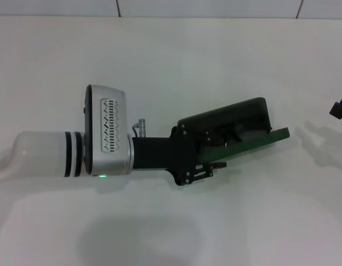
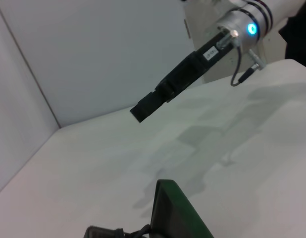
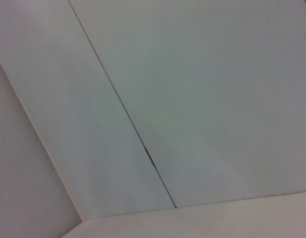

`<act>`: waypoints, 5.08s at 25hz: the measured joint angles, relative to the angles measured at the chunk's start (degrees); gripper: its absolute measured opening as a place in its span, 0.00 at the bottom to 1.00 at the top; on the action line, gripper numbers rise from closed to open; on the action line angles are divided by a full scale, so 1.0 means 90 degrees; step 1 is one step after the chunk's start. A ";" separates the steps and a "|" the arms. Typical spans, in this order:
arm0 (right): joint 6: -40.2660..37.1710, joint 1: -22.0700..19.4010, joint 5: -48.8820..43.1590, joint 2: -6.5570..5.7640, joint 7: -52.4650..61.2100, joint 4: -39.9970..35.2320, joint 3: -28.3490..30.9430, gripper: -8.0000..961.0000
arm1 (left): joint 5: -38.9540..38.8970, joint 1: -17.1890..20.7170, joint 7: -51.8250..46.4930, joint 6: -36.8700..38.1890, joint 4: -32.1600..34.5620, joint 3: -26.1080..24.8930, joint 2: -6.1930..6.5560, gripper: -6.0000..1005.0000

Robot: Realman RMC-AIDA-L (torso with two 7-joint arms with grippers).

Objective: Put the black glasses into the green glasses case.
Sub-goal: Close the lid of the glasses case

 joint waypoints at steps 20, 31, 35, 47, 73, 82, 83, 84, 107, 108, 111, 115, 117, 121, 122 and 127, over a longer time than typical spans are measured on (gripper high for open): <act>-0.0057 -0.0008 0.0000 0.0002 -0.0025 0.0000 -0.0036 0.34 | -0.0003 0.0041 -0.1449 0.0594 -0.0016 -0.1100 0.0005 0.42; 0.0002 0.0002 -0.0004 0.0004 -0.0043 0.0009 -0.0024 0.35 | 0.0567 0.0060 -0.2165 0.0623 -0.0046 -0.1015 -0.0052 0.19; 0.0061 0.0038 -0.0007 0.0005 -0.0050 0.0010 -0.0033 0.35 | 0.0569 -0.0028 -0.2172 0.0588 -0.0298 -0.1013 -0.0059 0.12; 0.0171 0.0047 -0.0011 0.0012 -0.0051 0.0010 -0.0049 0.36 | 0.0579 -0.0311 -0.2182 0.0216 -0.0773 -0.0616 -0.0063 0.10; 0.0143 0.0127 -0.0010 -0.0037 -0.0005 -0.0006 -0.0026 0.38 | 0.0089 0.1064 -0.2723 0.2181 0.1055 -0.0987 0.0101 0.10; 0.0085 0.0218 -0.0398 -0.0039 -0.0004 -0.0048 -0.0062 0.39 | 0.0170 0.0899 -0.2810 0.1789 0.1118 -0.1289 -0.0018 0.10; 0.0071 0.0218 -0.0433 -0.0031 -0.0015 -0.0057 -0.0063 0.39 | 0.0169 0.0826 -0.2820 0.1677 0.1112 -0.1281 -0.0028 0.10; 0.0064 0.0216 -0.0437 -0.0027 -0.0021 -0.0058 -0.0061 0.39 | 0.0165 0.0766 -0.2833 0.1616 0.1105 -0.1281 -0.0031 0.10; 0.0090 0.0050 -0.0395 -0.0037 -0.0133 -0.0008 0.0110 0.40 | 0.1116 -0.1319 -0.5379 0.0106 0.0050 -0.1188 -0.0035 0.25; 0.0090 0.0050 -0.0395 -0.0037 -0.0133 -0.0008 0.0110 0.40 | 0.1099 -0.1319 -0.5425 0.0109 0.0050 -0.1144 -0.0035 0.25; 0.0104 0.0097 -0.0395 -0.0044 -0.0135 -0.0022 0.0110 0.41 | 0.0980 -0.1277 -0.5467 0.0186 0.0056 -0.0985 -0.0061 0.25; 0.0151 0.0130 -0.0395 -0.0046 -0.0136 -0.0026 0.0107 0.41 | 0.0835 -0.1207 -0.5472 0.0068 0.0065 -0.0712 -0.0075 0.25; 0.0166 0.0133 -0.0394 -0.0047 -0.0137 -0.0032 0.0107 0.41 | 0.0826 -0.1203 -0.5474 -0.0058 0.0042 -0.0688 -0.0076 0.26; 0.0177 0.0134 -0.0389 -0.0047 -0.0139 -0.0042 0.0107 0.41 | 0.0835 -0.1196 -0.5476 -0.0222 0.0003 -0.0669 -0.0078 0.26; 0.0179 0.0134 -0.0388 -0.0047 -0.0139 -0.0045 0.0107 0.41 | 0.0842 -0.1196 -0.5479 -0.0238 -0.0001 -0.0655 -0.0079 0.26; 0.0207 0.0135 -0.0383 -0.0047 -0.0139 -0.0060 0.0107 0.42 | 0.0810 -0.1186 -0.5522 -0.0264 -0.0005 -0.0424 -0.0080 0.27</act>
